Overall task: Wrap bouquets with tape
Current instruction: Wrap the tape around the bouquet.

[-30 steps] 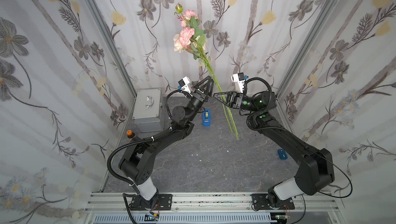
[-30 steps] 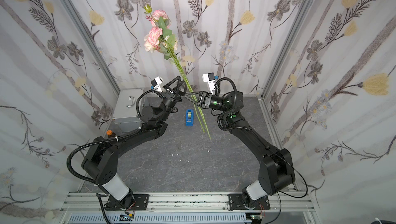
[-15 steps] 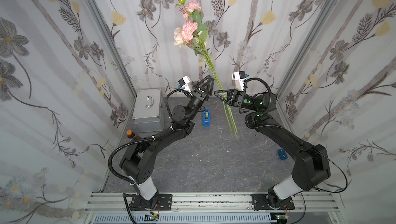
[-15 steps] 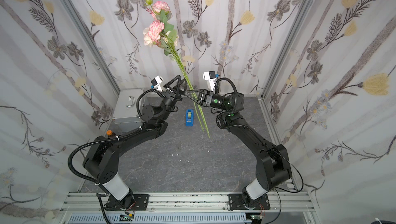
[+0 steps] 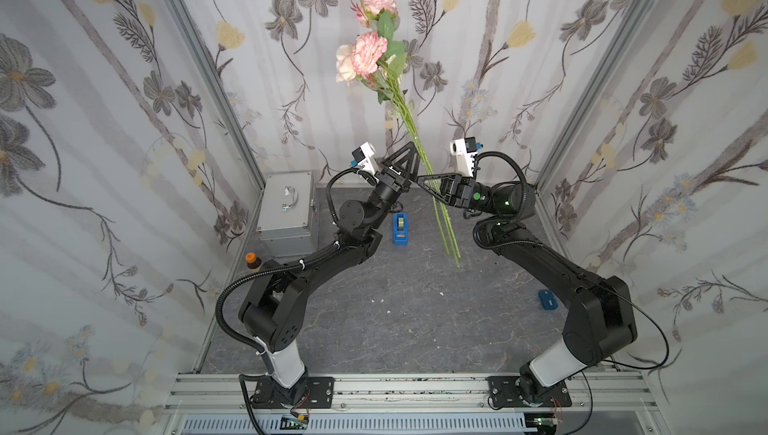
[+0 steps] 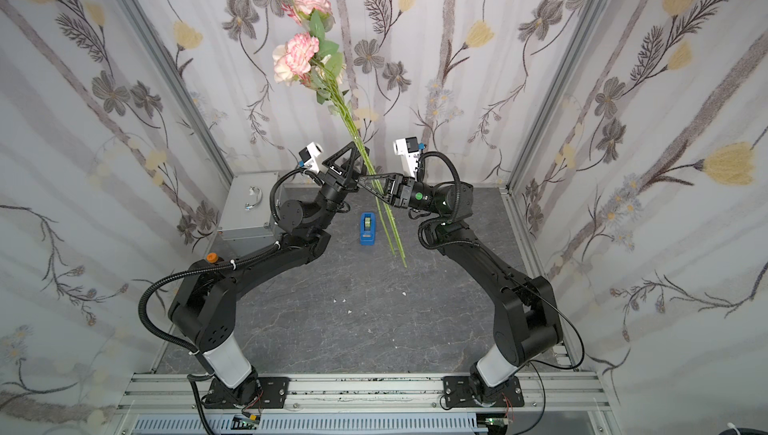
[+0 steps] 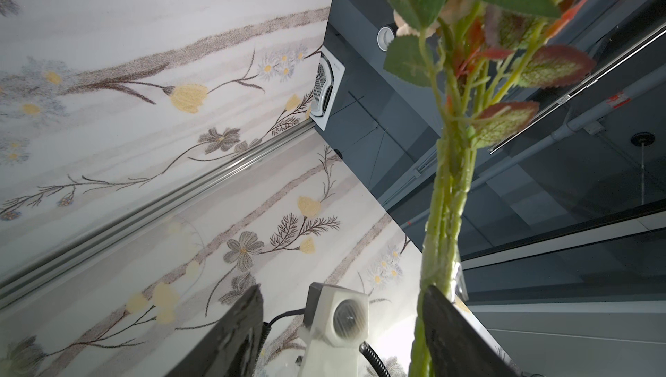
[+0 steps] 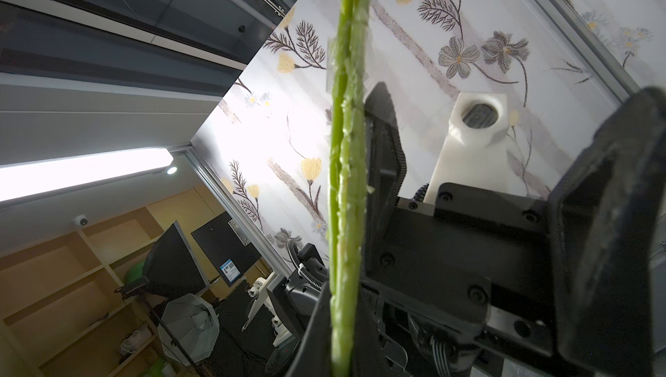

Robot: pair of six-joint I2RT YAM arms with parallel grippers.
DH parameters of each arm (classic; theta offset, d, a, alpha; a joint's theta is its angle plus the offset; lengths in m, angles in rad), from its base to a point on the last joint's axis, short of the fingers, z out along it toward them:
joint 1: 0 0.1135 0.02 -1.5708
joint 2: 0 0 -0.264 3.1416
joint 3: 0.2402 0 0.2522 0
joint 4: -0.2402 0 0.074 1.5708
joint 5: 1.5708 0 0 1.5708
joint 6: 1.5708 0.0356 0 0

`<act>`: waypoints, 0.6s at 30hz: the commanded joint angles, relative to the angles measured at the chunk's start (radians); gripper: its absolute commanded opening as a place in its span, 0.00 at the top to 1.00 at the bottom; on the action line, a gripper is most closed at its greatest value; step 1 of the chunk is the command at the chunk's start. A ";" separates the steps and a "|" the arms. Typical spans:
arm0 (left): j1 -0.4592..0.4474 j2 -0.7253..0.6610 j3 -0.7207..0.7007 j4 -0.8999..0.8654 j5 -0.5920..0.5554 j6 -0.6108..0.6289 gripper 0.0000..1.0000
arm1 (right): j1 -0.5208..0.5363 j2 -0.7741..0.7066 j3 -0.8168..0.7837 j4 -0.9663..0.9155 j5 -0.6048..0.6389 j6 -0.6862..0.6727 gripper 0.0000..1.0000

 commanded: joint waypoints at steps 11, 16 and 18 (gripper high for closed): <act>-0.004 -0.019 0.010 0.046 0.017 -0.015 0.53 | -0.032 0.004 -0.007 0.017 0.017 0.019 1.00; -0.001 -0.041 -0.050 0.010 -0.022 0.032 0.42 | -0.028 -0.004 -0.006 0.028 0.006 0.025 1.00; 0.005 -0.053 -0.087 -0.014 -0.045 0.059 0.38 | -0.030 -0.016 -0.011 -0.018 0.003 -0.006 1.00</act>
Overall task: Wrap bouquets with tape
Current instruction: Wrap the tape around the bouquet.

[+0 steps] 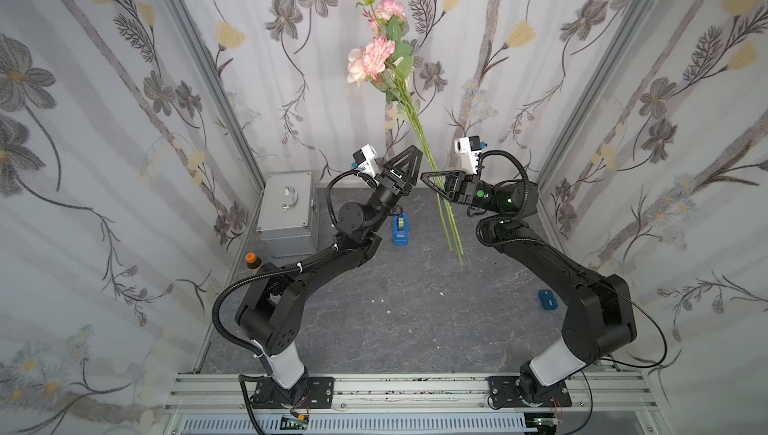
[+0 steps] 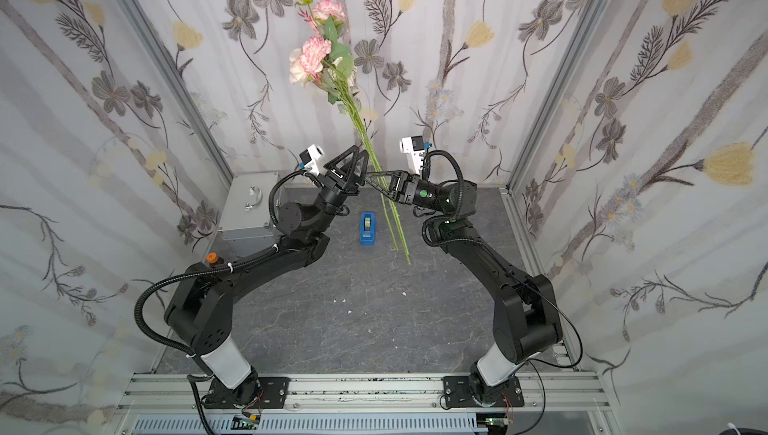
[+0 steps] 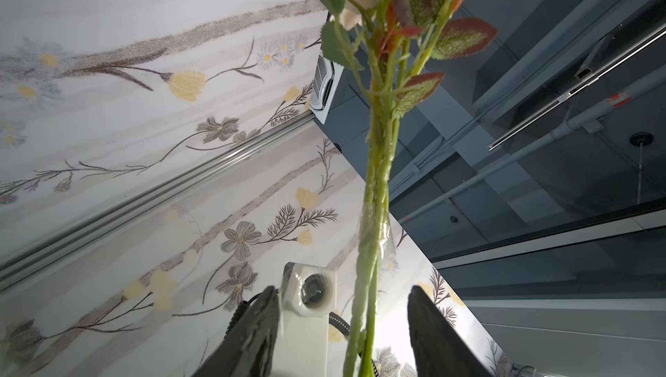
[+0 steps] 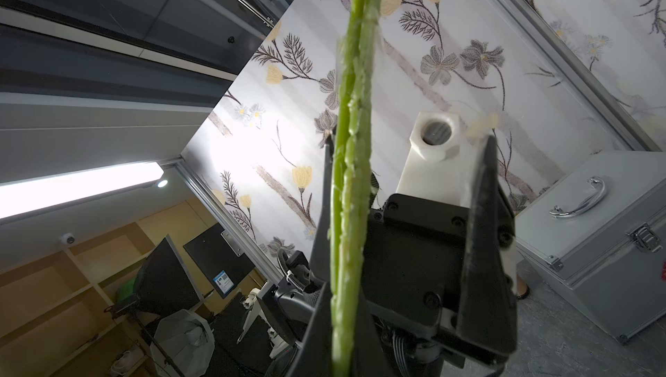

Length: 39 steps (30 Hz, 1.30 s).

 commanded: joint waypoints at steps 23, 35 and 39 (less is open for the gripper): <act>0.020 0.061 0.068 0.054 0.143 0.148 0.20 | 0.020 -0.130 -0.023 -0.298 -0.014 -0.198 1.00; 0.014 0.036 0.073 0.054 0.144 0.105 0.46 | 0.024 -0.132 -0.016 -0.279 0.021 -0.192 1.00; 0.014 0.029 0.057 0.054 0.138 0.109 0.53 | 0.023 -0.138 -0.013 -0.282 0.021 -0.196 1.00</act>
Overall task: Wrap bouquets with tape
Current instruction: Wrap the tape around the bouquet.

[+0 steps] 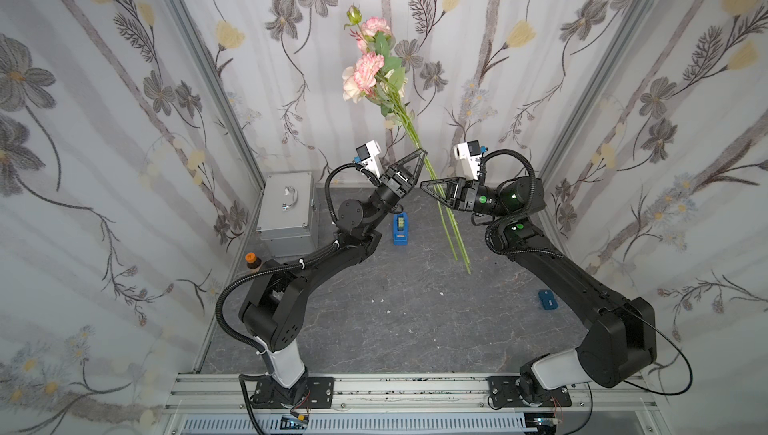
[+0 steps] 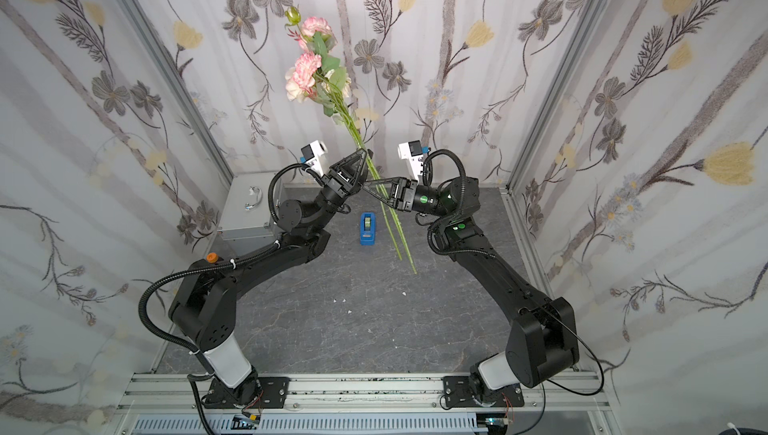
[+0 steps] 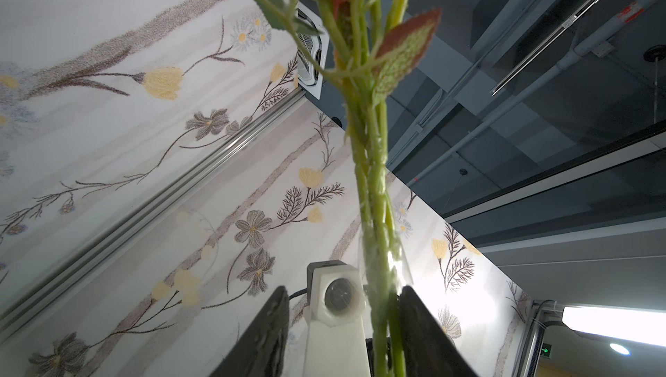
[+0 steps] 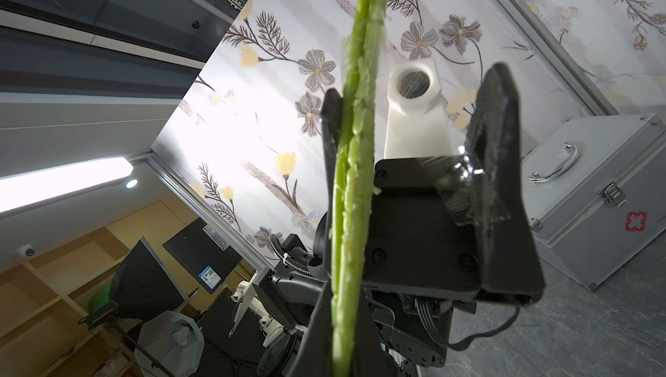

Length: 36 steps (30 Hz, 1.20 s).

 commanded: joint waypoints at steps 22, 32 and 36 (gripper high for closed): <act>0.006 -0.139 -0.095 -0.187 -0.007 0.135 1.00 | -0.015 -0.057 0.059 -0.543 0.161 -0.422 1.00; 0.001 -0.252 -0.140 -0.490 -0.058 0.264 1.00 | 0.048 0.009 0.217 -0.980 0.398 -0.771 1.00; 0.000 -0.267 -0.118 -0.575 -0.113 0.285 1.00 | 0.100 0.040 0.239 -1.121 0.533 -0.896 1.00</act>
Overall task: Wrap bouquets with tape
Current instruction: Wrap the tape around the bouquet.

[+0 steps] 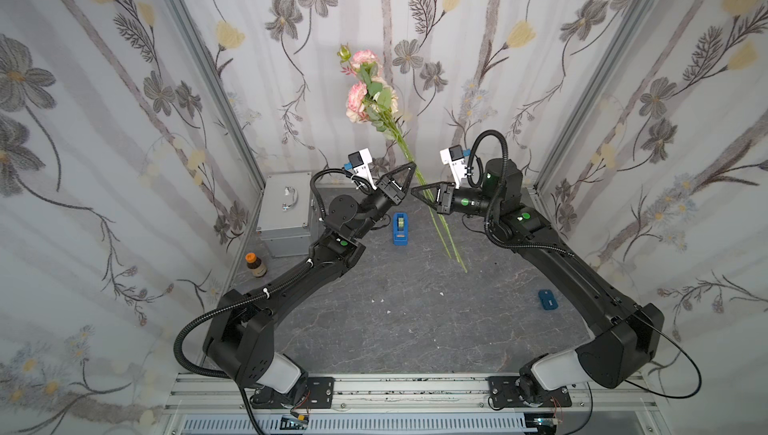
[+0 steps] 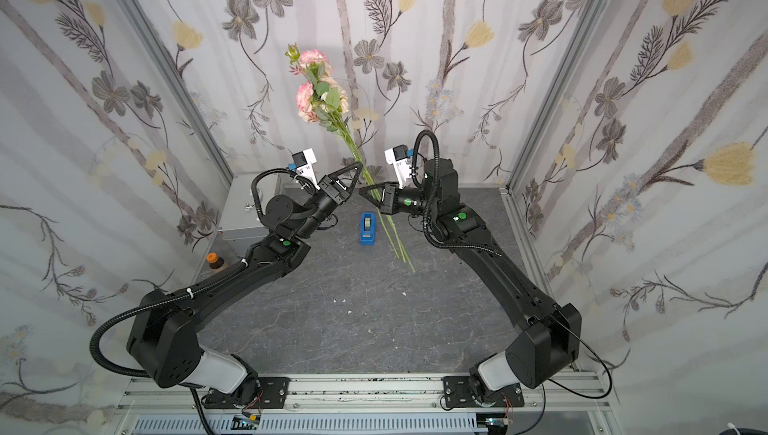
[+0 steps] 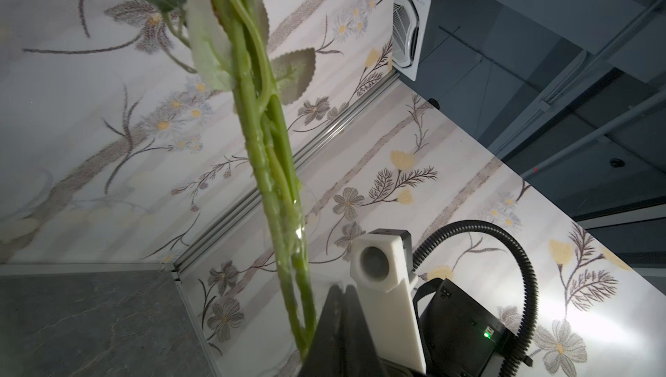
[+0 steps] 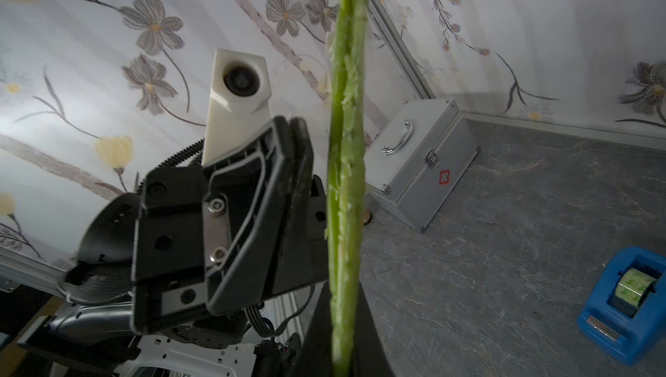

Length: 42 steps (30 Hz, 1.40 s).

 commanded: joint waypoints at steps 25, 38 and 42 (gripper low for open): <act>0.022 -0.201 0.080 -0.766 -0.264 0.117 0.19 | 0.057 0.003 -0.025 -0.261 0.489 -0.286 1.00; 0.013 -0.123 0.034 -0.647 -0.203 -0.042 0.20 | 0.092 -0.033 -0.062 -0.205 0.483 -0.344 1.00; 0.003 -0.069 0.072 -0.591 -0.202 -0.082 0.22 | 0.110 -0.033 -0.064 -0.204 0.531 -0.368 1.00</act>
